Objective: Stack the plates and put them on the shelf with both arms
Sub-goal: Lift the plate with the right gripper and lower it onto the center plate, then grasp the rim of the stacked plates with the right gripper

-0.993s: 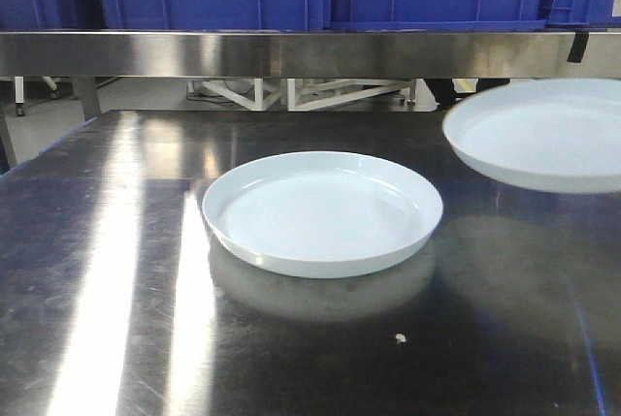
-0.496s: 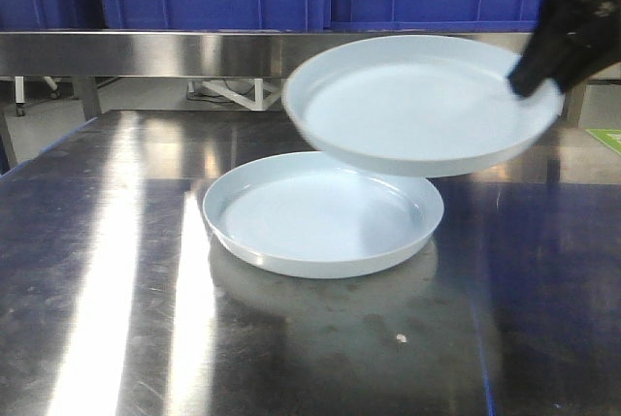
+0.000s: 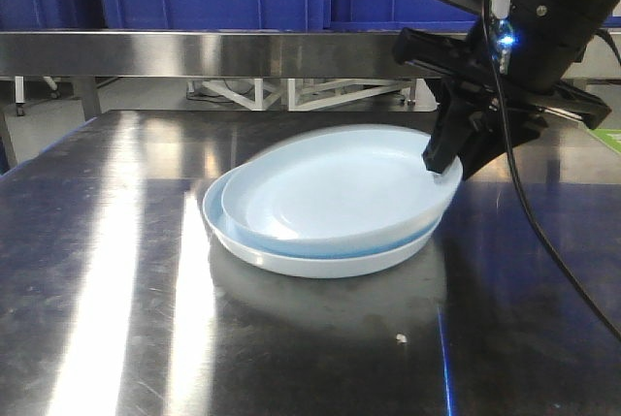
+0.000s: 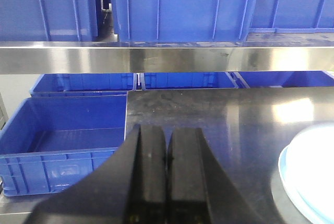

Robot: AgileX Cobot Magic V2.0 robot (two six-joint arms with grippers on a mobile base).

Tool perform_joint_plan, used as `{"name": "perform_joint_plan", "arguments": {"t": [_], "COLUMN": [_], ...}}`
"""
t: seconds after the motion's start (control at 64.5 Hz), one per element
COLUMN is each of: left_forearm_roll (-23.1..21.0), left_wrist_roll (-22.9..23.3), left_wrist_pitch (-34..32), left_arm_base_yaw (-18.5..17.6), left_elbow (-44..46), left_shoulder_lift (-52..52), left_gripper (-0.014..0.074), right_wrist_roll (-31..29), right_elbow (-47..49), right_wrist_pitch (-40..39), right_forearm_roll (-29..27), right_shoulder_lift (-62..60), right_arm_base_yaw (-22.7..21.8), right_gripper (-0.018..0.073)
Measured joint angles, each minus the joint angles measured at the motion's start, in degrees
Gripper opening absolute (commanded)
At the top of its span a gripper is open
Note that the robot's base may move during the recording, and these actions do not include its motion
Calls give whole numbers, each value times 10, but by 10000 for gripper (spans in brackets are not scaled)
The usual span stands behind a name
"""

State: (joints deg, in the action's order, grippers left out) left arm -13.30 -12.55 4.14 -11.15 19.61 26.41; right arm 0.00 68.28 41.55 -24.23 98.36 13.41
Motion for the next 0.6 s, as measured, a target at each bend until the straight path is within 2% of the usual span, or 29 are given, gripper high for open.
{"name": "perform_joint_plan", "arguments": {"t": [0.372,0.605], "left_forearm_roll": [0,0], "left_wrist_roll": [0,0], "left_wrist_pitch": [0,0], "left_arm_base_yaw": [0,0], "left_elbow": [0,0], "left_shoulder_lift": [0,0], "left_gripper": [82,82], "right_wrist_roll": [0,4], "right_elbow": [0,0], "right_wrist_pitch": [-8,-8], "right_forearm_roll": [10,16], "right_shoulder_lift": [2,35], "right_arm_base_yaw": [6,30], "right_gripper": [330,356]}}
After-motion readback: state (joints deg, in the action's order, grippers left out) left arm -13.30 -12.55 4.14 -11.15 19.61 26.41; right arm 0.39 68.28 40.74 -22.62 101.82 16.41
